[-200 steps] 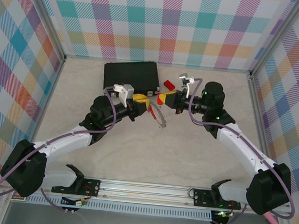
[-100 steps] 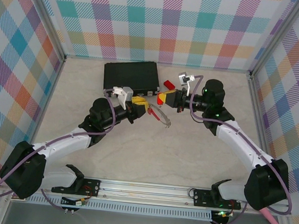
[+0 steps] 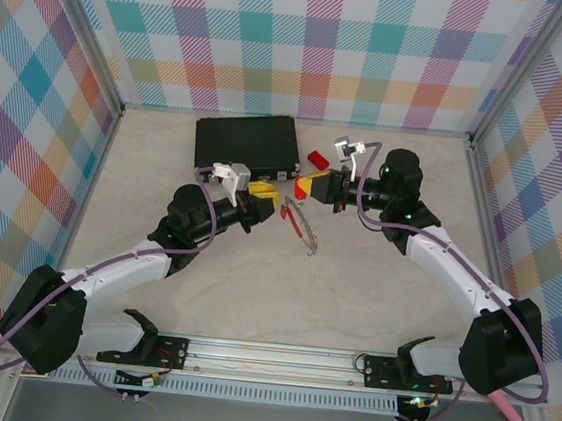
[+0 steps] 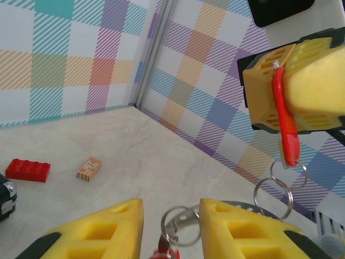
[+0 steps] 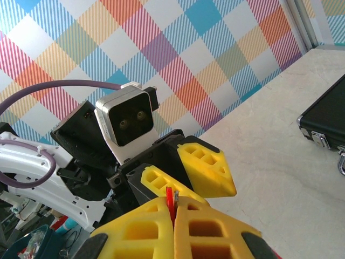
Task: Put the keys on the keyring
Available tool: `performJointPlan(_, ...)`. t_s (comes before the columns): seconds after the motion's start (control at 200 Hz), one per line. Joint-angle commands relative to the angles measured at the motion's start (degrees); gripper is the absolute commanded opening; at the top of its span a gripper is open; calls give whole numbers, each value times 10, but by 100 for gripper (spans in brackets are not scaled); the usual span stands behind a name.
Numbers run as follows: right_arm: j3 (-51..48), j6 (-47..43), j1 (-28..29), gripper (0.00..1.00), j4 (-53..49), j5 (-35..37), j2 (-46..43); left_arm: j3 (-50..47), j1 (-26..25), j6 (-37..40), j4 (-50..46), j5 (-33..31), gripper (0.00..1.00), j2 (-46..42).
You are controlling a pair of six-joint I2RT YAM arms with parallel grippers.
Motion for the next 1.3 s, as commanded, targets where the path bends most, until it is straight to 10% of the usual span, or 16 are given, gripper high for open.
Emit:
performJointPlan(0.0,13,0,-2,0,23,-14,1,2,5,1,23,15,32,0)
performJointPlan(1.295,-18,0,-2,0,1,66,-28,67,-52,43,18,70,33,44)
